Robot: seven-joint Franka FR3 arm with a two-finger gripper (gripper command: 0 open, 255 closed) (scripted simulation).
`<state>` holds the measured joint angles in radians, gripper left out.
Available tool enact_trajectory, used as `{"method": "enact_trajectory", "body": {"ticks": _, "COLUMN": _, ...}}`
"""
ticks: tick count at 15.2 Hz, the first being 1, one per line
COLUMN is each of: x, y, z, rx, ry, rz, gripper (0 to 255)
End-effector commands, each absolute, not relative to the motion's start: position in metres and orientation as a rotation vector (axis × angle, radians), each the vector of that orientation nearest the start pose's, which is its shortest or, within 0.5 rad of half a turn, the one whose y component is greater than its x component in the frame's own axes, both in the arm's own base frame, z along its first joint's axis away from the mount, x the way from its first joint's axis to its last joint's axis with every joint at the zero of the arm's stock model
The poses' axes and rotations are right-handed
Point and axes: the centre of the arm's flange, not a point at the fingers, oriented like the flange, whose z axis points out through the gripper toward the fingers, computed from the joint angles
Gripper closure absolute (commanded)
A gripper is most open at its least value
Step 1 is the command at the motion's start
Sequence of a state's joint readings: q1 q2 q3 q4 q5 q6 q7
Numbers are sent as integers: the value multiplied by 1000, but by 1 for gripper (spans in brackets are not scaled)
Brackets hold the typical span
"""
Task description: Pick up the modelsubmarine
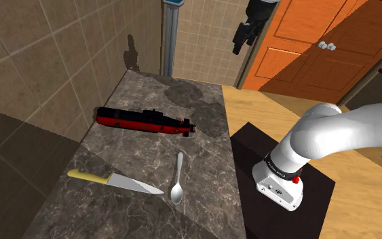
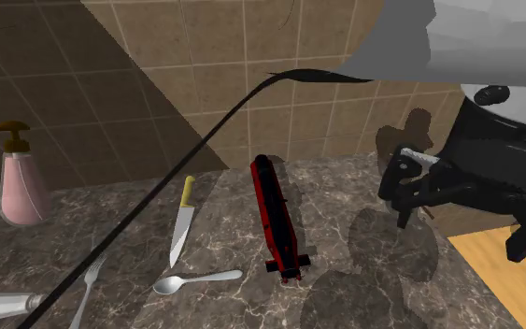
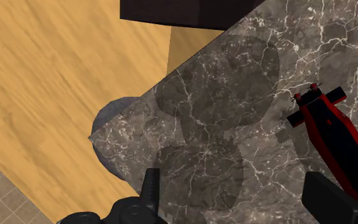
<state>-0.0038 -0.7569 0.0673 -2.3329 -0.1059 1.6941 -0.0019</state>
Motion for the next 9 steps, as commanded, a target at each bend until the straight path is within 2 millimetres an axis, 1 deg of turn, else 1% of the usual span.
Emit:
{"method": "enact_trajectory", "body": {"ticks": 1, "x": 327, "y": 17, "z": 604, "rx": -3284, "ry": -93, "rz": -198, "gripper": 0}}
{"method": "enact_trajectory", "body": {"ticks": 9, "x": 368, "y": 86, "z": 539, "rx": -3257, "ry": -85, "rz": -168, "gripper": 0}}
